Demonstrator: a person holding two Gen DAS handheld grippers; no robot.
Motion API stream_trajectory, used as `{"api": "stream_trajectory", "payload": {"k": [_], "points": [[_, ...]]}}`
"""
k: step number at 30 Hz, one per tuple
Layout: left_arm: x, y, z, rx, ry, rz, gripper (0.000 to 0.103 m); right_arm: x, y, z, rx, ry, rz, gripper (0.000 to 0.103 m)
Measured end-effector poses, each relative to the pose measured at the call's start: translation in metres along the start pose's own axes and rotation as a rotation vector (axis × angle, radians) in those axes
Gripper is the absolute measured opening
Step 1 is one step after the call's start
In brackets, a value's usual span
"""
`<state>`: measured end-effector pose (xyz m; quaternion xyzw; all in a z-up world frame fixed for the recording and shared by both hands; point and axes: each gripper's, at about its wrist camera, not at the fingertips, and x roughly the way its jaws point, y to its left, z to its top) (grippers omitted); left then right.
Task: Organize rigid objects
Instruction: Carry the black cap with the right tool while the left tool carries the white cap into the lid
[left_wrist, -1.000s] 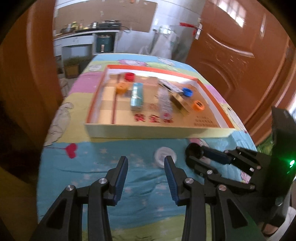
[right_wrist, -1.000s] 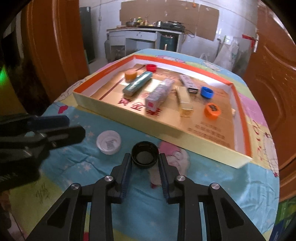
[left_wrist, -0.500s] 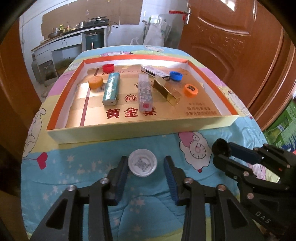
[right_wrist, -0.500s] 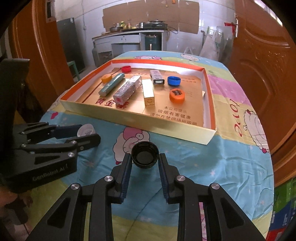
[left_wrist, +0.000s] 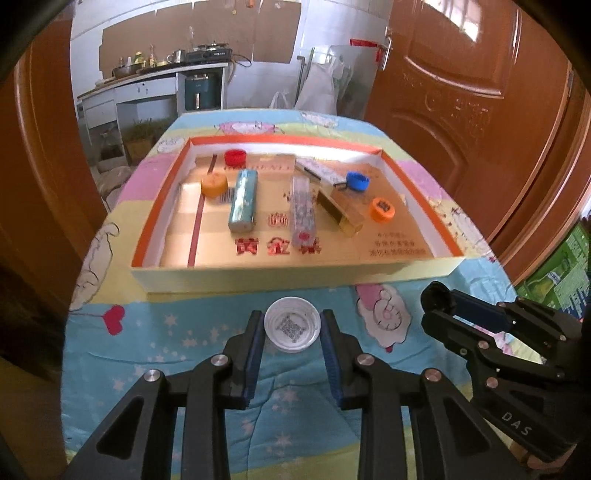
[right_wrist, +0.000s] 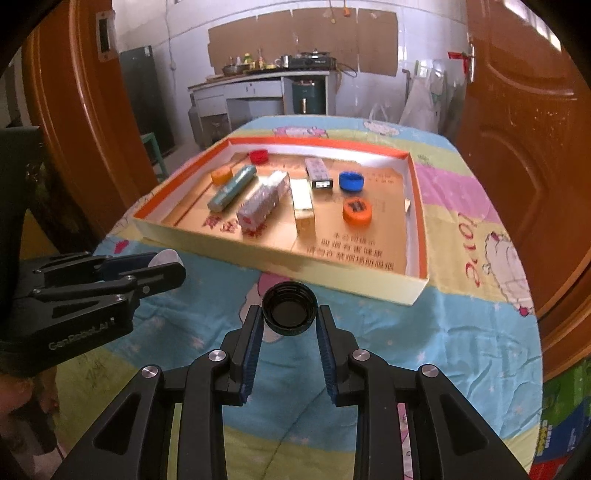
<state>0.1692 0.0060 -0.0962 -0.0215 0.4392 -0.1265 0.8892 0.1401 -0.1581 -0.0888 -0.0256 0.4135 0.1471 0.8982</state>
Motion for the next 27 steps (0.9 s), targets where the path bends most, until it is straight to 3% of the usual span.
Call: {"api": "stream_trajectory", "payload": {"k": [27], "points": [[-0.023, -0.006, 0.078, 0.002, -0.121, 0.000, 0.031, -0.014, -0.018, 0.063, -0.019, -0.101, -0.033, 0.030]]}}
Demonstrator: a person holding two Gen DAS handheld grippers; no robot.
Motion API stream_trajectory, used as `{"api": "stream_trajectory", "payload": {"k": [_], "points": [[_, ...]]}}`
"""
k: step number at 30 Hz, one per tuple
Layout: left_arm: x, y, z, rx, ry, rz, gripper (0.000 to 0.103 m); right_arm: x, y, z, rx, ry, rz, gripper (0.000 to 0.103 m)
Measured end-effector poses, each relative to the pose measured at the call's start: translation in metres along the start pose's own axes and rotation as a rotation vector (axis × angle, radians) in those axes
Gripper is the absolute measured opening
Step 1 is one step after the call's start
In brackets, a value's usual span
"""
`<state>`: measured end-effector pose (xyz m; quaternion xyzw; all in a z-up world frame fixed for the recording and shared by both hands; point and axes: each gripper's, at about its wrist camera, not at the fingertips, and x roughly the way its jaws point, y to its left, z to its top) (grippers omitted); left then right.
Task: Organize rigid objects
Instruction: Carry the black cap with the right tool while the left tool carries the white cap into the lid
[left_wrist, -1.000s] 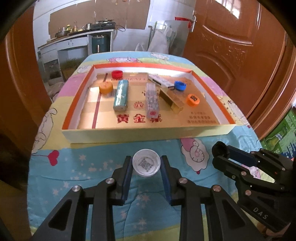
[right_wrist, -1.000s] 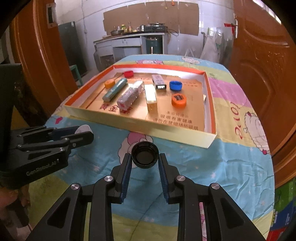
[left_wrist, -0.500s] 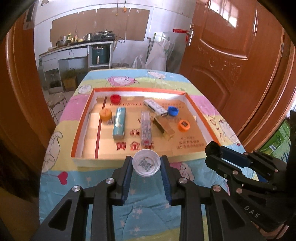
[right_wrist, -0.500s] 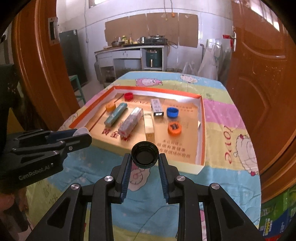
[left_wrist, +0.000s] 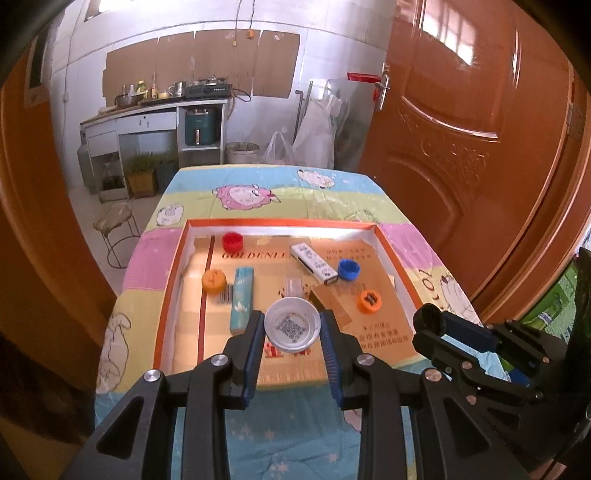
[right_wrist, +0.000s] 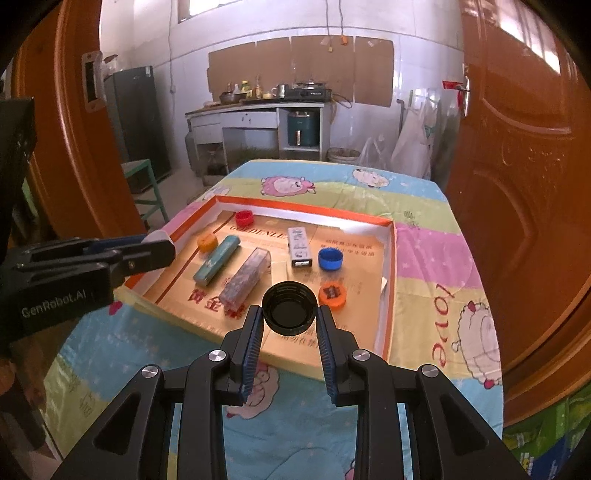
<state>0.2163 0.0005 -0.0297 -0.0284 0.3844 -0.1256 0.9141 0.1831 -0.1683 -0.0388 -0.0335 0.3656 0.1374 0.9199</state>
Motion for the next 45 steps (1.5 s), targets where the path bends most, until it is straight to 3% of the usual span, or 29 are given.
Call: {"api": "stream_trajectory", "payload": {"k": [25, 45], "points": [[0.064, 0.000, 0.044, 0.033, 0.050, 0.024, 0.031, 0.057, -0.044, 0.043, -0.028, 0.029, -0.032, 0.030], [0.118, 0.010, 0.066, 0.021, 0.106, 0.033, 0.031, 0.116, -0.069, 0.078, -0.045, 0.089, -0.010, 0.030]]}}
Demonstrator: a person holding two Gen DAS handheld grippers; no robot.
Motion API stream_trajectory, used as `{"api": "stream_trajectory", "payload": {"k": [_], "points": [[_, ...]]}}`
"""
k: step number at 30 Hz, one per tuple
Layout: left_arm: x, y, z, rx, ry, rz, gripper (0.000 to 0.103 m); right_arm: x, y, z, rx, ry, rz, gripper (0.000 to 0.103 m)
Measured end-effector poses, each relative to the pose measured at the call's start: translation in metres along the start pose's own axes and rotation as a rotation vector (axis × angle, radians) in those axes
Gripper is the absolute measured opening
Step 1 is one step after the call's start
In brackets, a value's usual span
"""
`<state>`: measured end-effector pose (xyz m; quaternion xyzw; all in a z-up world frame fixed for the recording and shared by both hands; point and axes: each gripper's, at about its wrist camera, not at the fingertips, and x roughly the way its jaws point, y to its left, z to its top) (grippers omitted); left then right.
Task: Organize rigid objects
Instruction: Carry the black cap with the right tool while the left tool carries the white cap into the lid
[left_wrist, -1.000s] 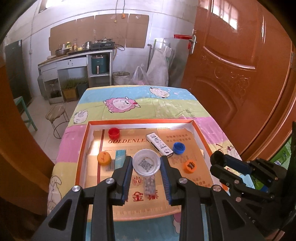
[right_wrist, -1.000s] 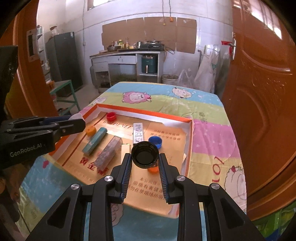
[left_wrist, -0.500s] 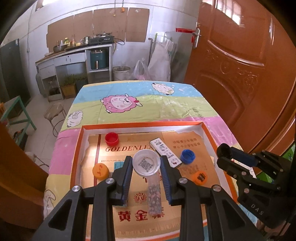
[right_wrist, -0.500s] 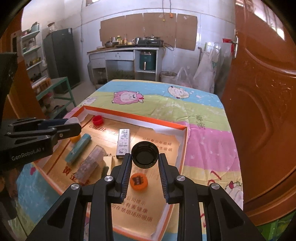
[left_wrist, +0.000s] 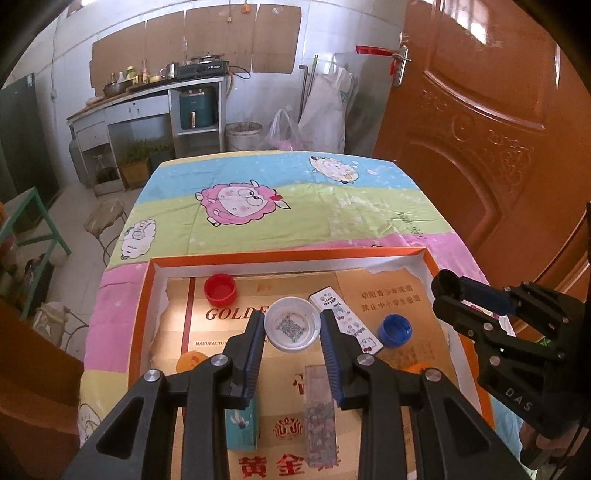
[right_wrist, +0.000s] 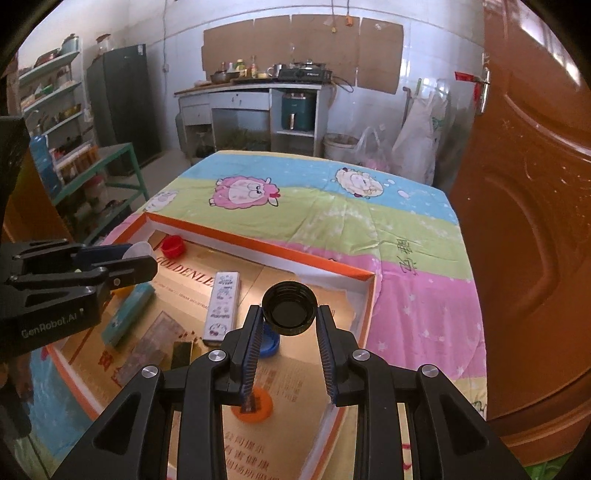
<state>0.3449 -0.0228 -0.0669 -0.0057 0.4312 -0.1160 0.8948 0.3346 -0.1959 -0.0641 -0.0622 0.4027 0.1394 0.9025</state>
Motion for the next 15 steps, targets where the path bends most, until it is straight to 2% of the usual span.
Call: {"api": "stream_trajectory", "payload": {"k": [15], "points": [[0.028, 0.008, 0.010, -0.025, 0.045, -0.014, 0.031, 0.043, -0.020, 0.013, 0.054, 0.100, 0.042, 0.030]]}}
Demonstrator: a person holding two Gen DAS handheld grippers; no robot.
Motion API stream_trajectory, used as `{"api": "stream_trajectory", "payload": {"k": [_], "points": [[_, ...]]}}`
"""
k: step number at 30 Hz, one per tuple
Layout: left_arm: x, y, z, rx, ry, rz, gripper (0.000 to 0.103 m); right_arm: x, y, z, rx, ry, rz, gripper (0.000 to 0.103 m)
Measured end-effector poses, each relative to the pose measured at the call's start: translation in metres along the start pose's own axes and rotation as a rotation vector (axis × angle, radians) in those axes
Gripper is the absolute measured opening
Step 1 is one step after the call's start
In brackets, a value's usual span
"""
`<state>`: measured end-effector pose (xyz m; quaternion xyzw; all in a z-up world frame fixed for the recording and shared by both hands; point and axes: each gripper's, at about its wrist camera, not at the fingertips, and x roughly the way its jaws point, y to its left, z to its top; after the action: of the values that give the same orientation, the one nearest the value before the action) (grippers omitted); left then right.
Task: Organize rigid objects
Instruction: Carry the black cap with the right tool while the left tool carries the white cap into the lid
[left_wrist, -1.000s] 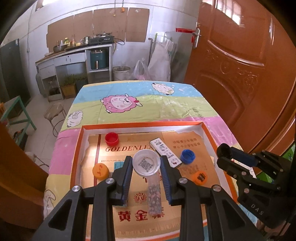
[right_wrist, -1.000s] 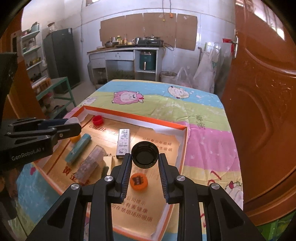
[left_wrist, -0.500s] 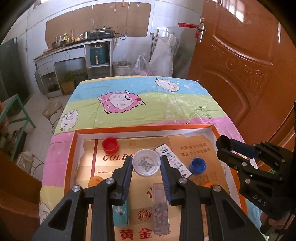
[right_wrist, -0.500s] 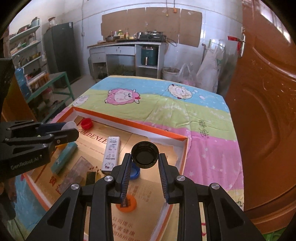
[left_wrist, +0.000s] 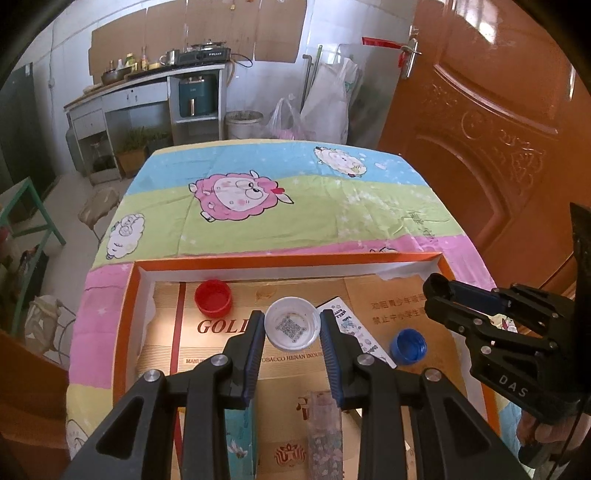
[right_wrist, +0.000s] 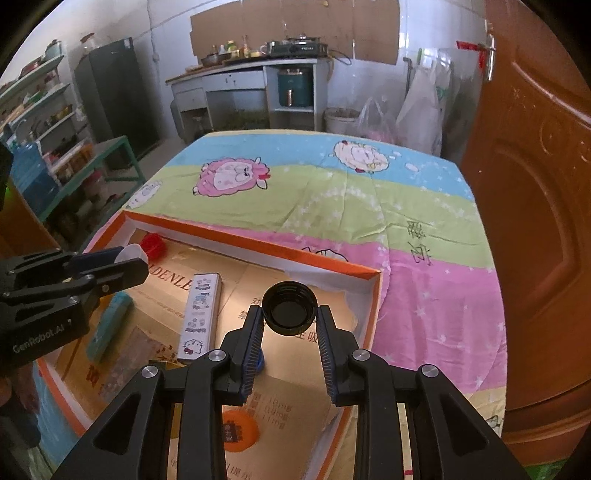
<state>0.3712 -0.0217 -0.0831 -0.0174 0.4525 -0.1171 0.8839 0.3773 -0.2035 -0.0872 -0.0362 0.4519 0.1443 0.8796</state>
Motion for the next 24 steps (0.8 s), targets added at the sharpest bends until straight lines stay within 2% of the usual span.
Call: {"api": "stream_trajectory", "payload": {"k": [24], "points": [[0.032, 0.003, 0.000, 0.009, 0.065, 0.017, 0.031, 0.028, -0.003, 0.003, 0.014, 0.045, -0.007, 0.030]]}}
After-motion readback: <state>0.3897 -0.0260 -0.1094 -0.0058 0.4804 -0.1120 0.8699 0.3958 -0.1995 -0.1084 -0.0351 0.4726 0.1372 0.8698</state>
